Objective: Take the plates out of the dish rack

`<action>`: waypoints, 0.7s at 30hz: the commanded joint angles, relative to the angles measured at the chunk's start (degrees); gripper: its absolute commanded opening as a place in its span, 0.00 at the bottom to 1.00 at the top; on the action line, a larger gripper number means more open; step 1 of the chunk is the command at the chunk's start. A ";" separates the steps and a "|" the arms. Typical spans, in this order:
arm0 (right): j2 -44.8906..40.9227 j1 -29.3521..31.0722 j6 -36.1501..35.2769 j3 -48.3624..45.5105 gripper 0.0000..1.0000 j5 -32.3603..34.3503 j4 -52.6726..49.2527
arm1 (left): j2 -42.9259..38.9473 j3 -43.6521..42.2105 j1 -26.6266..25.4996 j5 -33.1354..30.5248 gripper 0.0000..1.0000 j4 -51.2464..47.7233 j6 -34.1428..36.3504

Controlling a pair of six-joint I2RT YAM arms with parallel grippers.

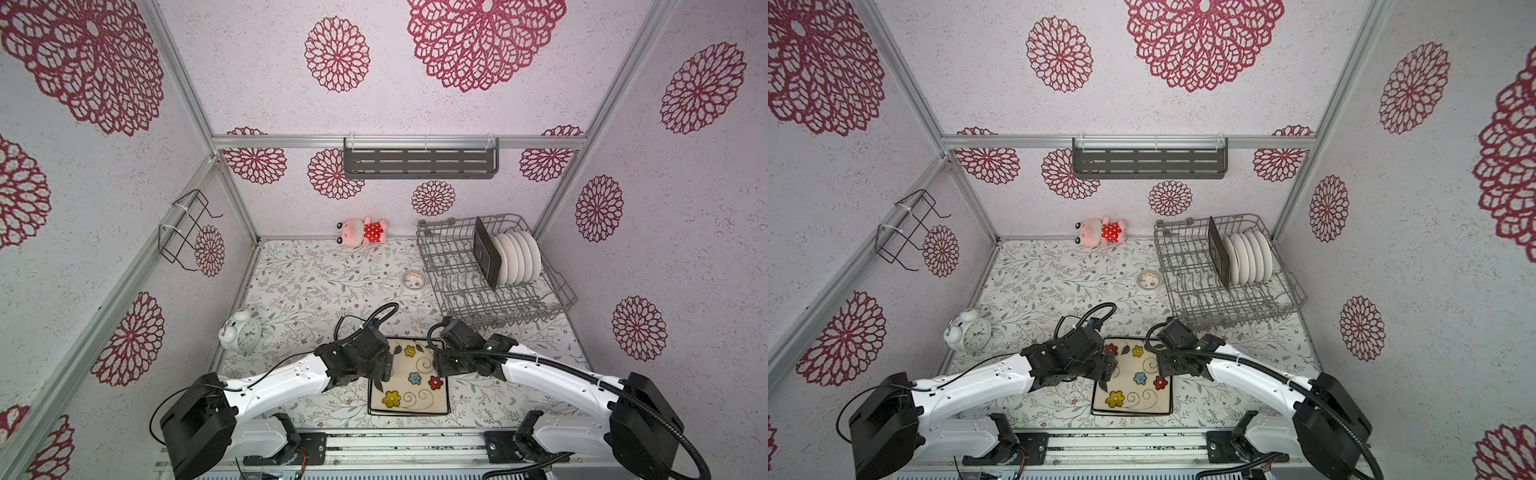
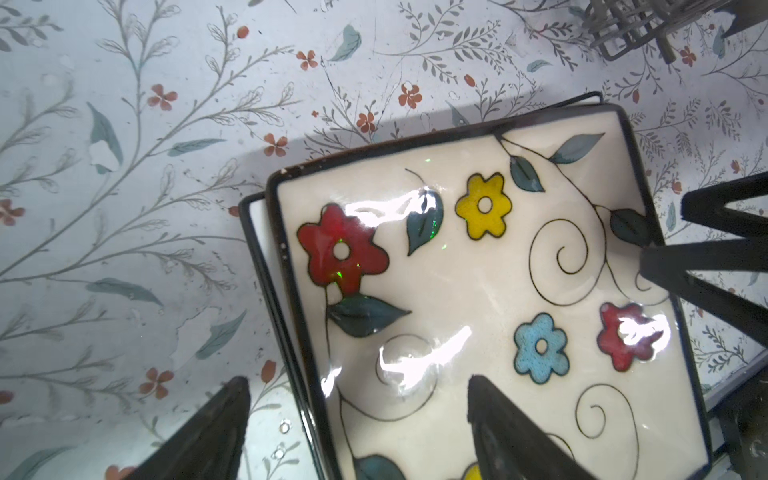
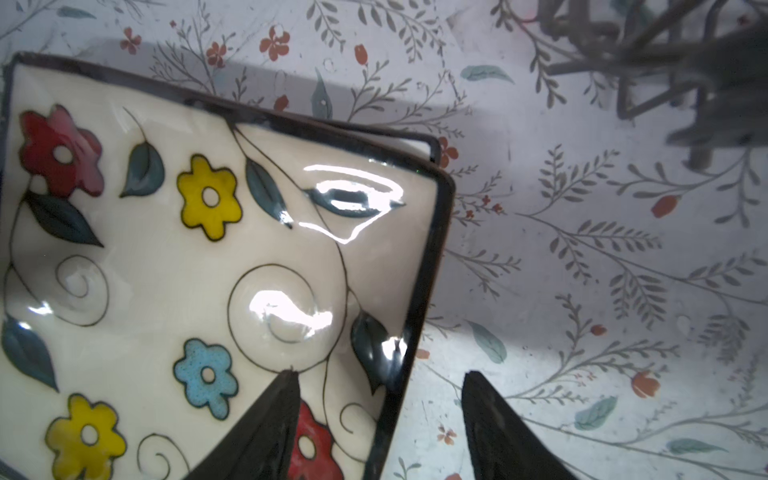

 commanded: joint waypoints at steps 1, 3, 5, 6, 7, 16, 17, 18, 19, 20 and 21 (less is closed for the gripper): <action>1.08 -0.29 -0.33 0.33 0.63 -1.36 1.97 | -1.53 1.23 -1.06 -1.63 0.85 -2.08 -0.19; 1.15 -0.29 -0.37 -0.12 0.63 -1.15 2.69 | -2.15 0.93 -1.05 -1.88 0.85 -2.26 -0.22; 1.47 -0.29 -0.93 -0.04 0.65 -0.52 2.63 | -2.62 0.75 -1.04 -1.99 0.85 -2.49 -0.23; 1.56 -0.29 -1.20 0.26 0.66 -0.28 2.50 | -2.80 0.72 -1.06 -2.04 0.85 -2.69 -0.23; 1.75 -0.29 -1.48 0.52 0.67 0.13 2.29 | -3.03 0.82 -1.04 -2.13 0.85 -2.87 -0.23; 4.31 -0.36 -3.93 1.74 0.69 1.38 3.25 | -4.53 0.14 -1.11 -2.59 0.85 -3.86 0.02; 4.57 -0.37 -4.22 1.84 0.69 1.37 3.60 | -4.61 0.09 -1.05 -2.65 0.85 -3.94 -0.01; 4.89 -0.36 -4.53 2.11 0.69 1.46 3.89 | -4.68 0.00 -1.11 -2.56 0.85 -3.96 -0.04; 5.19 -0.37 -4.83 2.31 0.69 1.66 4.11 | -4.91 -0.15 -1.15 -2.60 0.85 -3.95 -0.16; 5.50 -0.37 -5.14 2.56 0.69 1.74 4.20 | -5.05 -0.25 -1.13 -2.61 0.85 -4.01 -0.14; 5.79 -0.37 -5.60 2.91 0.68 1.72 4.30 | -5.25 -0.34 -1.17 -2.69 0.85 -4.11 -0.15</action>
